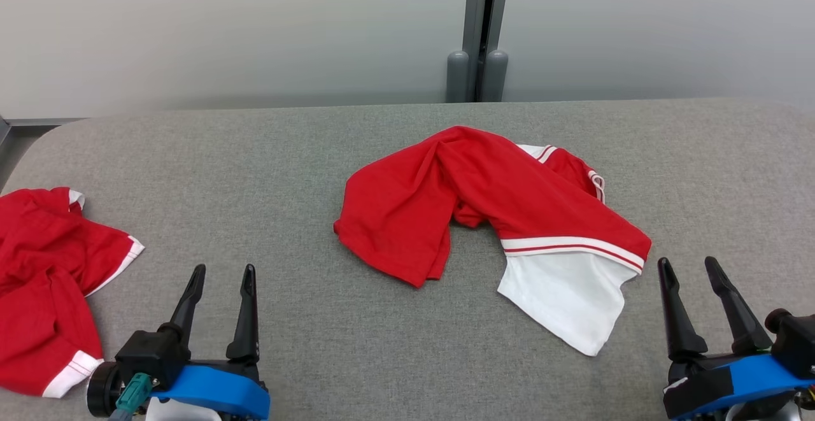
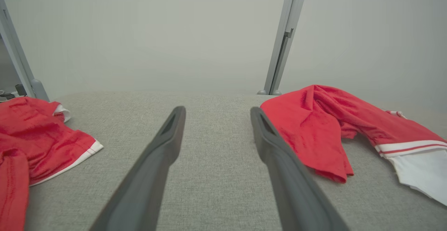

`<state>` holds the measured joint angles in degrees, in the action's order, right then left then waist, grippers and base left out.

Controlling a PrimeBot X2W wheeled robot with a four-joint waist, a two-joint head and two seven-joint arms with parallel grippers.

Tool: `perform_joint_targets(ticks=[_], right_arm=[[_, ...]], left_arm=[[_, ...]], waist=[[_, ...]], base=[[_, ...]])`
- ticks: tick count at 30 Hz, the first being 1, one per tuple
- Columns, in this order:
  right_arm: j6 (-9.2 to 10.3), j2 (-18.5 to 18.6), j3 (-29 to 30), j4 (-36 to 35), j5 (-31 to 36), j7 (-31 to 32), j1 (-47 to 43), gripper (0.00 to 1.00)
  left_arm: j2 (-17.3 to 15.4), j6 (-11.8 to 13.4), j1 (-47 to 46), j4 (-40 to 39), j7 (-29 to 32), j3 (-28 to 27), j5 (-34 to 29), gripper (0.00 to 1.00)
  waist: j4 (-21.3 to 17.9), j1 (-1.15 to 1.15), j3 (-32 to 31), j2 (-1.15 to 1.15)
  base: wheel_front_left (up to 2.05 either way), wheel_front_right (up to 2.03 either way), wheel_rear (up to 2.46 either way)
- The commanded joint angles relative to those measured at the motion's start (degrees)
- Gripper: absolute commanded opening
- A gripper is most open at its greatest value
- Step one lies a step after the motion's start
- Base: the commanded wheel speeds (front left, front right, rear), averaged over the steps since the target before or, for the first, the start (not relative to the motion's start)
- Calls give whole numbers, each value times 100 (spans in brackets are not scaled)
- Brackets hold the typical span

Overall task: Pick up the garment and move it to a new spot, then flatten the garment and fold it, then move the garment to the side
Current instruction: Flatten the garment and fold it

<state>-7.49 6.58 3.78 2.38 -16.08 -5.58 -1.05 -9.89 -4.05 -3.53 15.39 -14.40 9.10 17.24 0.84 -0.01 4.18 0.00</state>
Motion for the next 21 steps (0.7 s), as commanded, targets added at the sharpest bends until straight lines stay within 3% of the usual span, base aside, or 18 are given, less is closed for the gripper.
perform_joint_targets(ticks=[1, 10, 15, 21], right_arm=[[-1, -44, -3, -120, 59, 38, -90, 100], [-1, -140, -35, -290, 162, 146, -54, 100], [-1, -181, -252, -166, 116, 116, 144, 100], [-1, -150, -491, -4, 93, 61, 326, 100]], left_arm=[[-10, 6, 23, -11, 10, 23, 33, 100], [154, -113, -202, 194, 181, 337, 112, 100], [410, -311, -577, 921, 621, 979, 509, 100], [496, -352, -1038, 1498, 752, 1543, 884, 100]], waist=[[-24, 1, 1, 0], [-106, 1, 112, 0], [-337, 1, 254, 0], [-583, 1, 372, 0]], base=[[0, 0, 0], [0, 0, 0], [0, 0, 0], [0, 0, 0]])
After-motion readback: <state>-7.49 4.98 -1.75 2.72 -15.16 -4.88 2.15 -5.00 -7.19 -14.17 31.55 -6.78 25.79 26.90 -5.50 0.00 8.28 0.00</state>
